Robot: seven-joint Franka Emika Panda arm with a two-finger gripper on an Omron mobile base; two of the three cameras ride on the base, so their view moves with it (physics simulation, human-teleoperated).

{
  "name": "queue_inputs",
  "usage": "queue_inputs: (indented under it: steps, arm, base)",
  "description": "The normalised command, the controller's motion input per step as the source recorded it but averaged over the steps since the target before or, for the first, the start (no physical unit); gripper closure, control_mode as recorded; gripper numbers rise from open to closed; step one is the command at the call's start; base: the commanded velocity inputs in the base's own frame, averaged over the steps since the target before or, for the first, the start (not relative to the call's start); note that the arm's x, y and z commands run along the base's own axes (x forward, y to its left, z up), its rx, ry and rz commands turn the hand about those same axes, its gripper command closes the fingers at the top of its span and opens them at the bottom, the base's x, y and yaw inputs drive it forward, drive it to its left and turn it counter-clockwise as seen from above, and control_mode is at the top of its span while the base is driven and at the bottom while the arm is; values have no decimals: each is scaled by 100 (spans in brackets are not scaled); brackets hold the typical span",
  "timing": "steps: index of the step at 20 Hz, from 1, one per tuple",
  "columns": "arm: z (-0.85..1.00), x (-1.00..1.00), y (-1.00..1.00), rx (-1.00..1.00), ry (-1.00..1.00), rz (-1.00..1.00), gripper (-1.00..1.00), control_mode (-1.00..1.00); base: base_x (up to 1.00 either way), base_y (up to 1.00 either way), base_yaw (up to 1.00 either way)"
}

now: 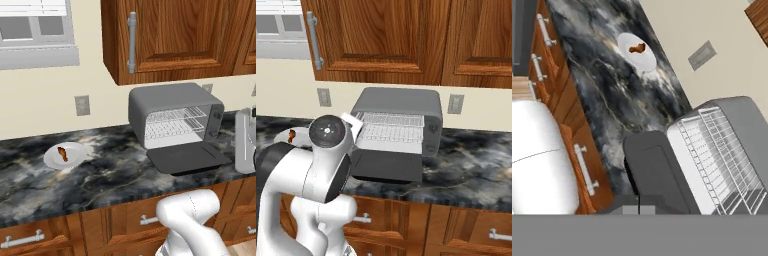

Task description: Open the toaster oven door. Place the bread on the top rack in the toaster oven and place the chicken drumstick on the bottom rack.

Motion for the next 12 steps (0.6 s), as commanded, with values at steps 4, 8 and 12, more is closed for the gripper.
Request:
queue_inputs:
  steps: [4, 8, 12]
  arm:
    - [-11, 0, -40, 34, -12, 0, 100, -100]
    - [-3, 2, -19, 34, -9, -1, 100, -100]
    - [-6, 10, -4, 31, -7, -1, 100, -100]
  base:
    - [0, 0, 0]
    - [0, 0, 0]
    - [0, 0, 0]
